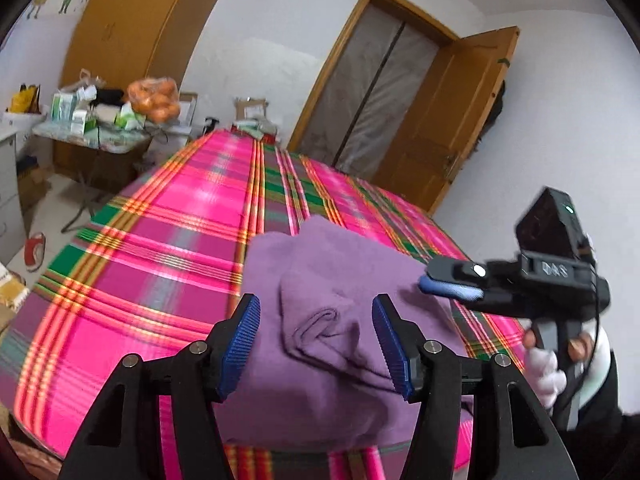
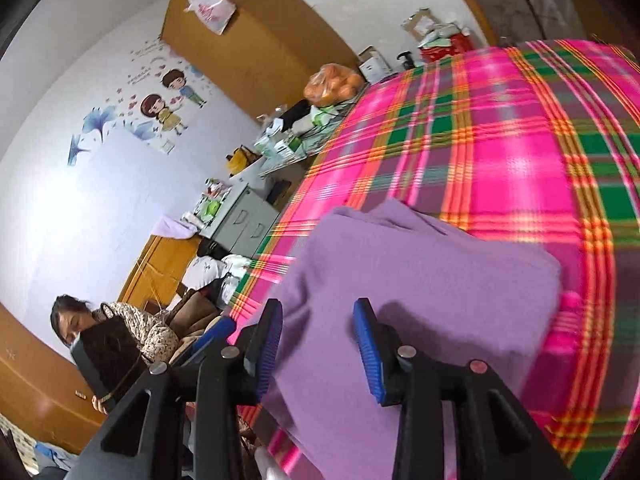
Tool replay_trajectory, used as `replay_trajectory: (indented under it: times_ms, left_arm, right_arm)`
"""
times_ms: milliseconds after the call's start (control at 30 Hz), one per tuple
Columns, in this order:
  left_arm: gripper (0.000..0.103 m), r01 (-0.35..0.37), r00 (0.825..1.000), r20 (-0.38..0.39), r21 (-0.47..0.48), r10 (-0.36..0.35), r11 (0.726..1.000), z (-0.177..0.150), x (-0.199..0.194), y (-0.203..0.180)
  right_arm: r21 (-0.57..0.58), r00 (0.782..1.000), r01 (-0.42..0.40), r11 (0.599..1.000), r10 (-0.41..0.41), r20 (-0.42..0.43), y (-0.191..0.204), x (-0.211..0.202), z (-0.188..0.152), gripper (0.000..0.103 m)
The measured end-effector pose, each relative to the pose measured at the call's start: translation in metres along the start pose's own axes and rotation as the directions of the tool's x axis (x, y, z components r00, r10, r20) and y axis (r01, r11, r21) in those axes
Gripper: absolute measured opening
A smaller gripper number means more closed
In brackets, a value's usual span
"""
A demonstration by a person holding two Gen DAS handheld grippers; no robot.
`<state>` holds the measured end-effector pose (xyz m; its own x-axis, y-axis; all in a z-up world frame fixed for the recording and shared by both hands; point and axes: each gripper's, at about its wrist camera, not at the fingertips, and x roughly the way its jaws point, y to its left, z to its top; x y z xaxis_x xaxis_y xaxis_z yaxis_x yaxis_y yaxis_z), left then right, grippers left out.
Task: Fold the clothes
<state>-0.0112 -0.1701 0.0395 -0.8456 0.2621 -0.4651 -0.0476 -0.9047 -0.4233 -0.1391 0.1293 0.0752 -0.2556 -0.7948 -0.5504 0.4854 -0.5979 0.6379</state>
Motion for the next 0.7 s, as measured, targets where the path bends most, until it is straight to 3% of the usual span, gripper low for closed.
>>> replay_trajectory:
  times_ms: [200, 233, 267, 367, 533, 700]
  left_arm:
    - [0.058, -0.022, 0.997, -0.072, -0.053, 0.018, 0.998, 0.003, 0.030, -0.002]
    - [0.050, -0.026, 0.997, -0.074, -0.048, 0.022, 0.999, 0.003, 0.032, -0.004]
    - [0.035, -0.033, 0.997, -0.073, -0.040, 0.030, 0.999, 0.003, 0.033, -0.006]
    - [0.017, -0.040, 0.998, -0.059, -0.037, 0.038, 0.999, 0.005, 0.032, -0.006]
    - [0.016, 0.027, 1.000, 0.004, -0.083, -0.026, 0.996, 0.007, 0.005, 0.004]
    - [0.016, -0.009, 0.998, -0.062, -0.142, 0.000, 0.990, -0.013, 0.013, 0.030]
  right_arm:
    - [0.040, 1.000, 0.000, 0.999, -0.001, 0.021, -0.023, -0.013, -0.005, 0.039]
    - [0.044, 1.000, 0.000, 0.999, -0.001, 0.024, -0.025, -0.015, -0.006, 0.039]
    - [0.049, 1.000, -0.001, 0.999, 0.000, 0.026, -0.028, -0.016, -0.006, 0.039]
    - [0.059, 0.999, 0.000, 0.998, -0.002, 0.035, -0.035, -0.020, -0.007, 0.039]
    - [0.032, 0.997, 0.034, 0.999, -0.037, 0.071, -0.036, -0.028, -0.006, 0.039]
    - [0.006, 0.995, 0.068, 0.998, -0.069, 0.078, -0.035, -0.027, -0.008, 0.039]
